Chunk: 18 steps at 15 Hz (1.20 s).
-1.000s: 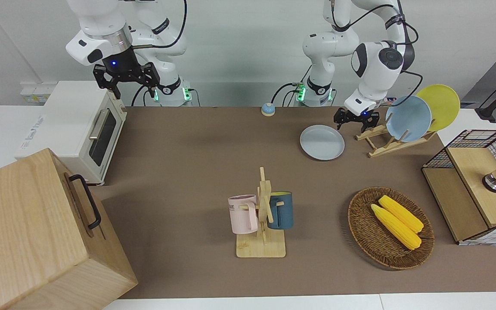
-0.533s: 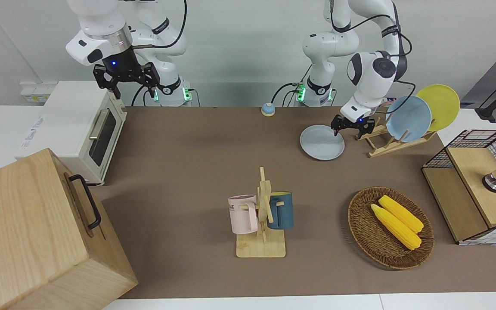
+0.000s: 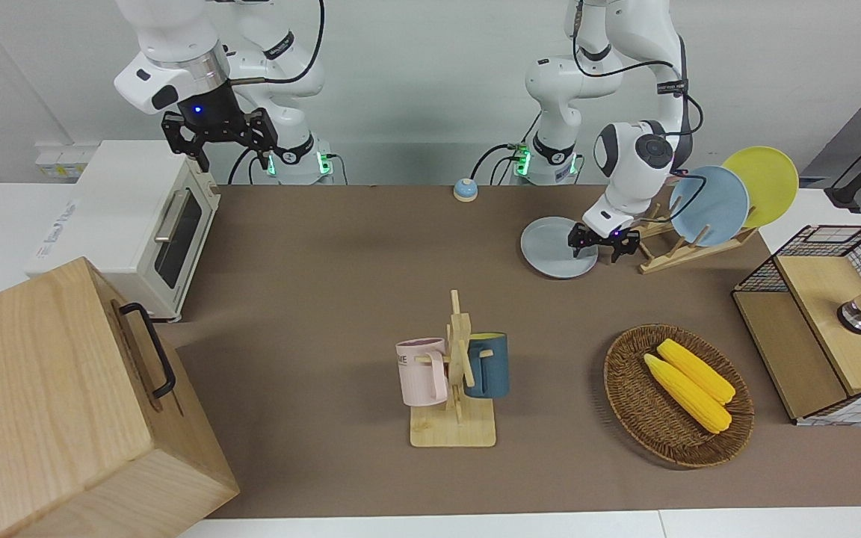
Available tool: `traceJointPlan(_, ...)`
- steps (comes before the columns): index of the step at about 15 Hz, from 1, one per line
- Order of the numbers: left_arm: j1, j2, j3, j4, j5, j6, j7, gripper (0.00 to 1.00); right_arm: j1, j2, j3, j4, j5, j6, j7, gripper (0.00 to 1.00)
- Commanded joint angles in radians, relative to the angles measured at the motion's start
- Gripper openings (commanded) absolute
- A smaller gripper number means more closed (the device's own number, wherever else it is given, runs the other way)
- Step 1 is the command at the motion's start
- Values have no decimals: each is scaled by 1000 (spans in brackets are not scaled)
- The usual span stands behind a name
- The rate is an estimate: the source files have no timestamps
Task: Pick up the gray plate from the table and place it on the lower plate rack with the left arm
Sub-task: 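Move the left gripper toward the gray plate's rim nearest the arm, then close the left gripper on the gray plate's rim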
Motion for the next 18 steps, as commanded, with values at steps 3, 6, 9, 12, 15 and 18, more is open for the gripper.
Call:
traceJointPlan(3, -30, 3, 0, -13, -8, 23, -4, 1, -7, -2, 5, 6, 7, -14, 0, 987)
traceJointPlan(6, -44, 1, 0, -14, -8, 16, 1, 0, -7, -2, 7, 6, 7, -14, -1, 987)
traceJointPlan(9, -42, 1, 0, -13, -6, 11, 5, 0, -7, -2, 5, 6, 7, -14, -1, 987)
traceJointPlan(12, -44, 1, 0, -10, -8, 0, -7, 0, -7, -2, 5, 6, 7, -14, 0, 990)
traceJointPlan(15, -42, -6, 2, 9, -6, -15, -8, 0, -7, -2, 7, 6, 7, -14, -1, 987)
traceJointPlan(18, -42, -16, 2, 64, -6, -105, -10, 0, -7, -2, 7, 6, 7, -14, 0, 990)
